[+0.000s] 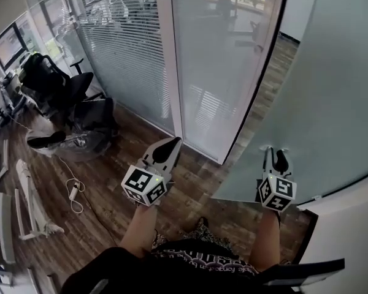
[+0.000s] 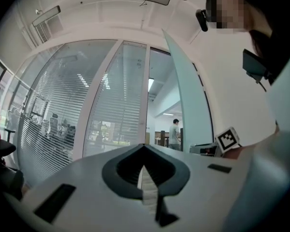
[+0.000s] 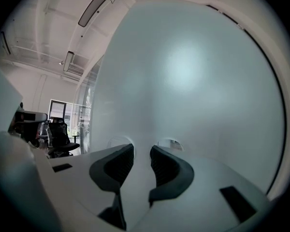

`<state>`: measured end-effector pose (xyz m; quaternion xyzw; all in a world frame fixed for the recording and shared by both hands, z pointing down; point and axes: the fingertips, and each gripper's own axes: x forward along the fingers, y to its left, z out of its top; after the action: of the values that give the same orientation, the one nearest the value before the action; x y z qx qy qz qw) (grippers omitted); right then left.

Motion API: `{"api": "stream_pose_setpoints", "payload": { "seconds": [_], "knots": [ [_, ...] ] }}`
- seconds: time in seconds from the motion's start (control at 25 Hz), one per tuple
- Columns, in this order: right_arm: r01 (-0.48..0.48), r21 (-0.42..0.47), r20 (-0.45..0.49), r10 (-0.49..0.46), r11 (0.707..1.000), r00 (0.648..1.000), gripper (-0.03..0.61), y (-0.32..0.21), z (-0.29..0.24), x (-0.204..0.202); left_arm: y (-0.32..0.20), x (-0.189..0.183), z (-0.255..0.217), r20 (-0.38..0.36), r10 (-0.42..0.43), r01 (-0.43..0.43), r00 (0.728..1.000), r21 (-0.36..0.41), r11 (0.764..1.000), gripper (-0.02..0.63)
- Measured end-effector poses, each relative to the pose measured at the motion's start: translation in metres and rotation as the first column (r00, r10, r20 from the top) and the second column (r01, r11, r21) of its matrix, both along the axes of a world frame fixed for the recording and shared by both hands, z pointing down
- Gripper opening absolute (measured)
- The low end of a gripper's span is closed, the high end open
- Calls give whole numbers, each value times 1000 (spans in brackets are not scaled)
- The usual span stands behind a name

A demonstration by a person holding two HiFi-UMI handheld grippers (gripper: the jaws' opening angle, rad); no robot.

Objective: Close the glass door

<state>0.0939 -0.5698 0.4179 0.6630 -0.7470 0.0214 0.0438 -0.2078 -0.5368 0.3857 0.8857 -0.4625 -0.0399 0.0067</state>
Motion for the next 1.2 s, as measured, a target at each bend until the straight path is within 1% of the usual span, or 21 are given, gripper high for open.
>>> {"api": "stream_pose_setpoints", "payload": {
  "seconds": [0.2,0.4,0.68,0.84,1.0,1.2],
  "knots": [
    [7,-6,-8,-7,1000,1000,112,-40,-2,4,-51,11,-10,-12,-9,9,1000,25,1000,2],
    [6,-18,-1,-6,1000,1000,109,-76,-2,7,-92,24,-19,-12,-8,8,1000,42,999,2],
    [-11,-13,0,11,1000,1000,109,-121,-5,14,-124,35,-14,-10,-2,2,1000,30,1000,2],
    [-24,-15,1,24,1000,1000,107,-146,-5,16,-147,31,-11,-13,-1,2,1000,20,1000,2],
    [-53,-9,1,53,999,999,107,-167,-3,20,-177,32,-7,-16,26,-26,1000,13,1000,2],
    [-86,5,-6,86,996,996,107,-191,-2,27,-216,34,-14,-15,54,-54,998,35,998,2]
  ]
}}
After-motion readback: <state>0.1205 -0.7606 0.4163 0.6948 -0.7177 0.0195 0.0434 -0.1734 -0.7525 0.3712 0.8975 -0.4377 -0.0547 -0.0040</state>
